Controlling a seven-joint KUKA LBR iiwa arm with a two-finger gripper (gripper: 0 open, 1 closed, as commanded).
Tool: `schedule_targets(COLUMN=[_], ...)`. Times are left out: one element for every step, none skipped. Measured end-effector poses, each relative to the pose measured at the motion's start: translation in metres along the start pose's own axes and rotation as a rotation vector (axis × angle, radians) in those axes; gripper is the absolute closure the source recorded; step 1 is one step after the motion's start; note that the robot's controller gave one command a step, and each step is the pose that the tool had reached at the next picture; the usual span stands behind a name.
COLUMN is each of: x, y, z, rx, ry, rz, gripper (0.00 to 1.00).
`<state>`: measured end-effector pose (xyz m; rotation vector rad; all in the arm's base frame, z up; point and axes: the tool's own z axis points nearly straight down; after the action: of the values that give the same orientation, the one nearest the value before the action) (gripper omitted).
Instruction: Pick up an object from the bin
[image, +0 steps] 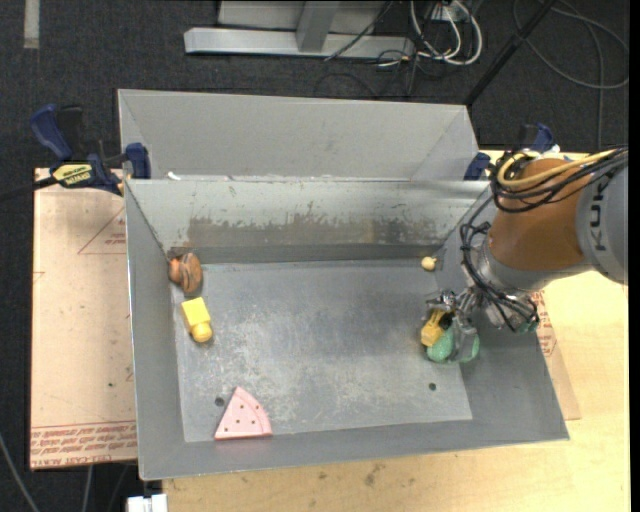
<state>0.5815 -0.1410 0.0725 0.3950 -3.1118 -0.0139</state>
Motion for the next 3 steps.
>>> schedule_targets(x=[0.000, 0.026, 0.026], y=[0.000, 0.028, 0.028], z=[0.000, -0.013, -0.013], rx=[0.000, 0.008, 0.009], ry=[0.000, -0.004, -0.004], rz=[0.000, -0.113, -0.114], gripper=[1.00, 1.00, 1.00])
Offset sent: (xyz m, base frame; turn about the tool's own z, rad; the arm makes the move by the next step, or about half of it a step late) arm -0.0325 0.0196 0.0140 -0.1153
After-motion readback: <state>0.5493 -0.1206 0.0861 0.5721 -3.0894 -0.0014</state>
